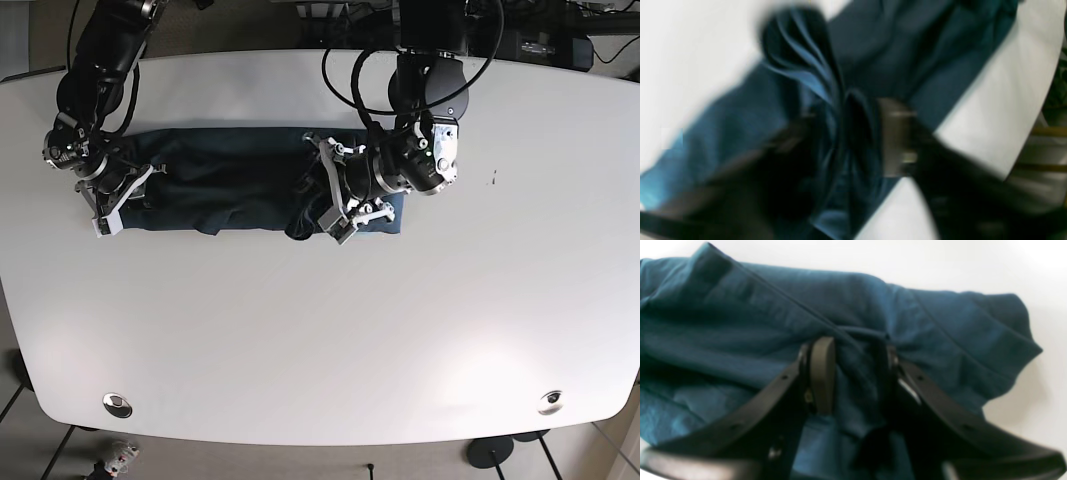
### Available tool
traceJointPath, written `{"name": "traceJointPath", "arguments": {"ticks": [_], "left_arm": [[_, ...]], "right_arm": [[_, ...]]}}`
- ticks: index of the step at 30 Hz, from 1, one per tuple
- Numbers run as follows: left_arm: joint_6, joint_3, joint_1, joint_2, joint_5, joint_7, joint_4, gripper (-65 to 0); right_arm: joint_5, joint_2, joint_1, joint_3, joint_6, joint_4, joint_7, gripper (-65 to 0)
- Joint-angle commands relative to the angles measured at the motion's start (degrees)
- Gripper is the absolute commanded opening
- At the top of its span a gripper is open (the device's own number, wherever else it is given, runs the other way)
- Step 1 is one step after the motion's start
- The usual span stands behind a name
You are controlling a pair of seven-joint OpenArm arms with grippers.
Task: Fold the T-shirt properly
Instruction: 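Grasp the strip end with the left gripper and fold it toward the right gripper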
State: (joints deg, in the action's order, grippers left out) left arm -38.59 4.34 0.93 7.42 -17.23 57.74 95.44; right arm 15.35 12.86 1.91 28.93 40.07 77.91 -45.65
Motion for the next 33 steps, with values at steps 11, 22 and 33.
{"name": "traceJointPath", "arguments": {"ticks": [11, 22, 33], "left_arm": [[1.2, 15.0, -5.6, 1.0, -1.1, 1.1, 1.1, -24.9], [1.2, -2.3, -8.4, 0.8, -0.8, 2.4, 7.4, -33.2], [1.3, -6.8, -4.2, -3.2, -1.2, 2.4, -0.4, -62.2]], "right_arm": [[0.1, 1.0, 2.6, 0.0, -0.07, 1.0, -0.3, -45.5], [0.1, 1.0, 2.8, 0.4, -0.07, 1.0, -0.2, -45.5], [0.1, 0.8, 2.8, 0.4, -0.07, 1.0, -0.2, -45.5]]}}
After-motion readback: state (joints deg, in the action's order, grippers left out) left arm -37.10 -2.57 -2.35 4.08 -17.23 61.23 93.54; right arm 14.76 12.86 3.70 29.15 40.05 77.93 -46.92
